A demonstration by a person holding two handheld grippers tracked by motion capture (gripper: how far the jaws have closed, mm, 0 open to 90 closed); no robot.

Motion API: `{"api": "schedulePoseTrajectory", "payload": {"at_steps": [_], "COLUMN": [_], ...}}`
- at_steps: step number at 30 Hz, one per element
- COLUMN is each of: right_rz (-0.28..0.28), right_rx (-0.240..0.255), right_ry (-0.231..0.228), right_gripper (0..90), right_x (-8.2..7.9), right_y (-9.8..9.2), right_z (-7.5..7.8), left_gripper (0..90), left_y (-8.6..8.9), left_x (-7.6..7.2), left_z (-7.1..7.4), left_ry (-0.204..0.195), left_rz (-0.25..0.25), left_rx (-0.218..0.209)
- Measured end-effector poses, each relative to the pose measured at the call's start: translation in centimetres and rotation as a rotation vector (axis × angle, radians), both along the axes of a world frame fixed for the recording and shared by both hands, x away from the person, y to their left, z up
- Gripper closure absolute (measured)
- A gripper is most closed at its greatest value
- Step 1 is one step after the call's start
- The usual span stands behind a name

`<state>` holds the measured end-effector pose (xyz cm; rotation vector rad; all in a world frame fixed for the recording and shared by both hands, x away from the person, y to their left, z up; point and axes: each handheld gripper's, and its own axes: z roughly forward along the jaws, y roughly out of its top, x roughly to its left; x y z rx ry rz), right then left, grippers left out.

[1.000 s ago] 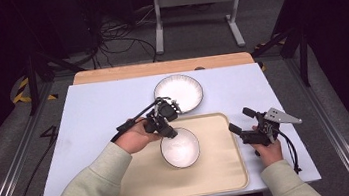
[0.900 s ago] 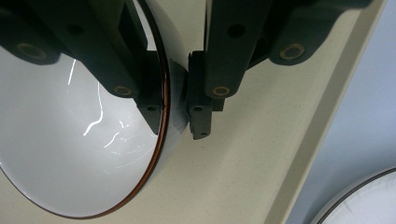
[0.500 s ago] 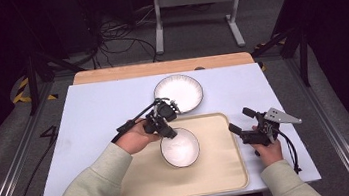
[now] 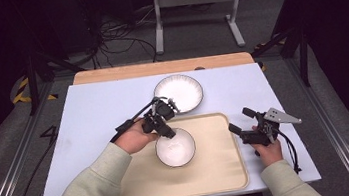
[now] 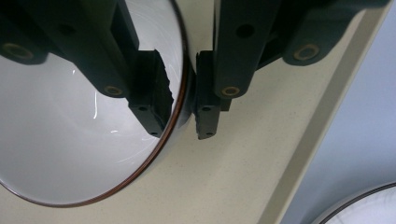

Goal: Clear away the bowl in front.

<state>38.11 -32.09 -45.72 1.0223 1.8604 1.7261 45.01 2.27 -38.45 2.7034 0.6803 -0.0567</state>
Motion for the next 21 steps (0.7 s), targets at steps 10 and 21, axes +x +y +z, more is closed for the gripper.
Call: {"api": "schedulePoseTrajectory", "payload": {"at_steps": [10,21], "right_rz": [-0.002,-0.001], "right_rx": [-0.002,-0.001], "right_ry": [0.001,0.003], "right_gripper": [2.6,2.6], "right_x": [0.0,0.0], "right_y": [0.0,0.0], "right_z": [0.0,0.0], "left_gripper": [70.5,58.1], "left_y": [0.3,1.5], "left_x": [0.2,-0.4], "left_z": [0.2,1.9], "left_ry": [0.008,-0.020], "left_rz": [0.008,-0.007], "left_rx": [-0.012,-0.082]}}
